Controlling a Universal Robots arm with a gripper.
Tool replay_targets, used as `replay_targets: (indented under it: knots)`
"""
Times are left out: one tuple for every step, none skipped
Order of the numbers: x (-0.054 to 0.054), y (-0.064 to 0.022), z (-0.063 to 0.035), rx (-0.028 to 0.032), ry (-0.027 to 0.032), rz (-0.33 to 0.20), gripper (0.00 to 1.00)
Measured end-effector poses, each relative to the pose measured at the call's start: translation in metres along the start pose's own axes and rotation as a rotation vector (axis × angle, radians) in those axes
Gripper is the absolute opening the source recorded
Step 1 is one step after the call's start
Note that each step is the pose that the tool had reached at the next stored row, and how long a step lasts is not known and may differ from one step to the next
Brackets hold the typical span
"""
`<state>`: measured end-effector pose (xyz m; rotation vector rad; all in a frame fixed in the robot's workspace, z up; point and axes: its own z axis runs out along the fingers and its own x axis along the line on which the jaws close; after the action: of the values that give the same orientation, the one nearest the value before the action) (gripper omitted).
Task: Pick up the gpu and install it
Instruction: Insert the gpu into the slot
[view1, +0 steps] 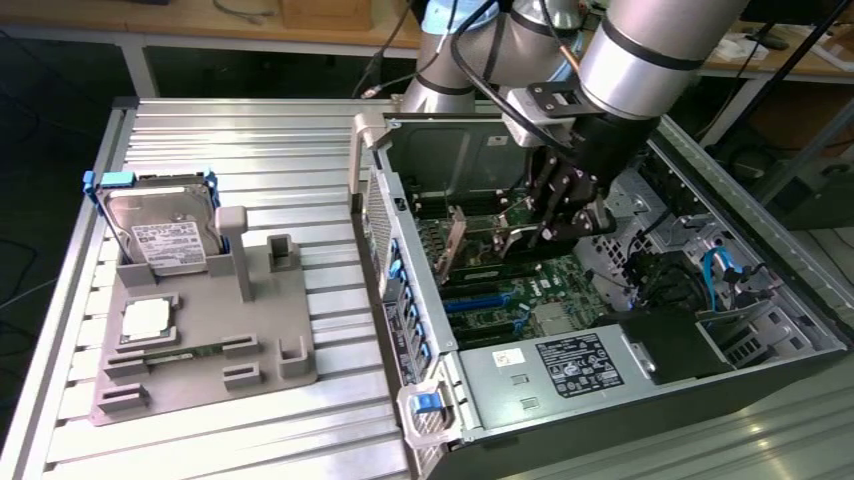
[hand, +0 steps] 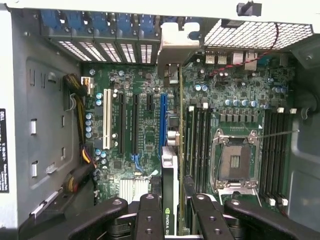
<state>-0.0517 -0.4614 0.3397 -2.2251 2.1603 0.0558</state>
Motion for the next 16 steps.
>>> replay_targets:
  knots:
    - [0.000, 0.0008, 0.0012, 0.0000, 0.0000, 0.000, 0.27]
    - [0.000, 0.0019, 0.0027, -0.0001, 0.0000, 0.000, 0.27]
    - [0.000, 0.0028, 0.0041, -0.0001, 0.0000, -0.001, 0.27]
    - [0.001, 0.0038, 0.0055, -0.0001, 0.0000, -0.001, 0.27]
    - [0.001, 0.0047, 0.0067, -0.0001, 0.0000, -0.001, 0.27]
    - [0.001, 0.0055, 0.0080, -0.0001, 0.0000, -0.001, 0.27]
    - [0.001, 0.0062, 0.0094, -0.0001, 0.0000, -0.001, 0.27]
    - [0.001, 0.0069, 0.0108, -0.0002, 0.0001, -0.002, 0.27]
    - [0.001, 0.0075, 0.0122, -0.0002, 0.0000, -0.002, 0.27]
    - [0.001, 0.0081, 0.0138, -0.0002, 0.0000, -0.002, 0.27]
    - [0.002, 0.0085, 0.0152, -0.0002, 0.0000, -0.003, 0.27]
    - [0.002, 0.0090, 0.0168, -0.0002, -0.0001, -0.003, 0.27]
    - [0.002, 0.0096, 0.0184, -0.0002, -0.0002, -0.003, 0.27]
    - [0.002, 0.0101, 0.0200, -0.0002, -0.0003, -0.004, 0.27]
    - [0.002, 0.0105, 0.0216, -0.0002, -0.0003, -0.004, 0.27]
    - [0.002, 0.0109, 0.0230, -0.0003, -0.0004, -0.004, 0.27]
